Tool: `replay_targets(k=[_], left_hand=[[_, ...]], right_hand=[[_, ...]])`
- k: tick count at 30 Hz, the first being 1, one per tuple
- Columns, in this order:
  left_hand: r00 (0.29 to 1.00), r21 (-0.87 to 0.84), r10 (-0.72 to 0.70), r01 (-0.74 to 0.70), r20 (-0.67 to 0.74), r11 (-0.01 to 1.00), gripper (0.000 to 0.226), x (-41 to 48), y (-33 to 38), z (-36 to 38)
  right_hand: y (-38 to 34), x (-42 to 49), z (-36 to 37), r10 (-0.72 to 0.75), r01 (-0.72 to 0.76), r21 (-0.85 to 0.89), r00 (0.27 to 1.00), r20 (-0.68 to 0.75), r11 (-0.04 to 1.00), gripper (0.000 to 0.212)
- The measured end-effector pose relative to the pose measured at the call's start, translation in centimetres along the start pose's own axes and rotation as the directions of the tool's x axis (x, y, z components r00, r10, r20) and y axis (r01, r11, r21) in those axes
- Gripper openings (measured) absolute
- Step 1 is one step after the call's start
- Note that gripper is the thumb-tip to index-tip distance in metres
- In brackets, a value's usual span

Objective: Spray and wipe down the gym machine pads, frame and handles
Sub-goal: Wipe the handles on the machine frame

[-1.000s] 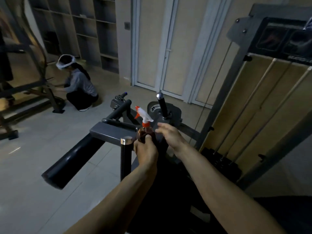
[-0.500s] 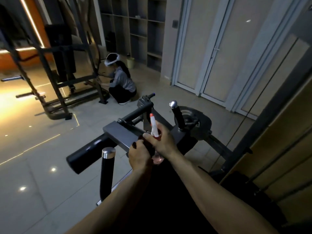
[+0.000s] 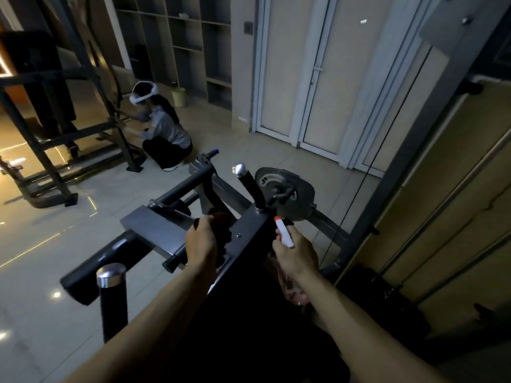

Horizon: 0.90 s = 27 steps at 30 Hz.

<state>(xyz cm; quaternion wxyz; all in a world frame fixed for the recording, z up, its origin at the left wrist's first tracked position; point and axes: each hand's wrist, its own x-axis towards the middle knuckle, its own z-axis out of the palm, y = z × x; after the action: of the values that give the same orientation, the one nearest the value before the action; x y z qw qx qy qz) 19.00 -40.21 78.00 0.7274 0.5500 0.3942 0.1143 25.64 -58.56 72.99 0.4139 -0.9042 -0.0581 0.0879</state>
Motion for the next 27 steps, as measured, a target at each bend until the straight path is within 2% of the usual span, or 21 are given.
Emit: replay_targets(k=[2,6,9,13,16,21,25,27], left_hand=[[1.0,-0.008,-0.002,0.002,0.006,1.0,0.033,0.1,0.1,0.0],[1.0,-0.029,0.016,-0.016,0.005,0.999,0.037,0.6,0.5,-0.1],[1.0,-0.051,0.013,-0.013,0.001,0.999,0.038,0.6,0.7,-0.4],[0.999,-0.084,0.019,-0.023,-0.047,0.996,0.036,0.6,1.1,-0.9],[0.997,-0.103,0.038,-0.045,-0.065,0.994,0.035,0.6,1.3,-0.9],[0.994,-0.101,0.104,-0.108,-0.046,0.989,0.023,-0.1,2.4,-1.4],[0.972,-0.007,0.234,-0.234,0.013,0.972,0.017,-0.2,4.2,-2.2],[0.95,0.078,0.313,-0.311,-0.005,0.947,0.022,0.2,5.6,-3.4]], right_hand=[[0.1,0.1,0.0,-0.006,0.006,-0.081,1.0,0.001,0.997,0.02],[-0.9,0.5,0.4,-0.037,0.036,-0.114,0.999,-0.004,0.993,0.022],[-1.3,0.5,0.8,-0.058,0.058,-0.101,0.998,0.001,0.993,0.025],[-3.0,0.4,1.0,-0.166,0.167,-0.016,0.986,0.033,0.986,0.024],[-5.3,0.4,1.0,-0.26,0.261,0.015,0.965,-0.029,0.965,0.024],[-8.0,0.7,1.1,-0.259,0.264,0.066,0.962,-0.082,0.962,0.027],[-9.8,0.4,1.6,-0.281,0.277,0.25,0.96,-0.022,0.928,0.027],[-11.6,0.3,2.7,-0.318,0.293,0.384,0.948,0.002,0.876,0.037]])
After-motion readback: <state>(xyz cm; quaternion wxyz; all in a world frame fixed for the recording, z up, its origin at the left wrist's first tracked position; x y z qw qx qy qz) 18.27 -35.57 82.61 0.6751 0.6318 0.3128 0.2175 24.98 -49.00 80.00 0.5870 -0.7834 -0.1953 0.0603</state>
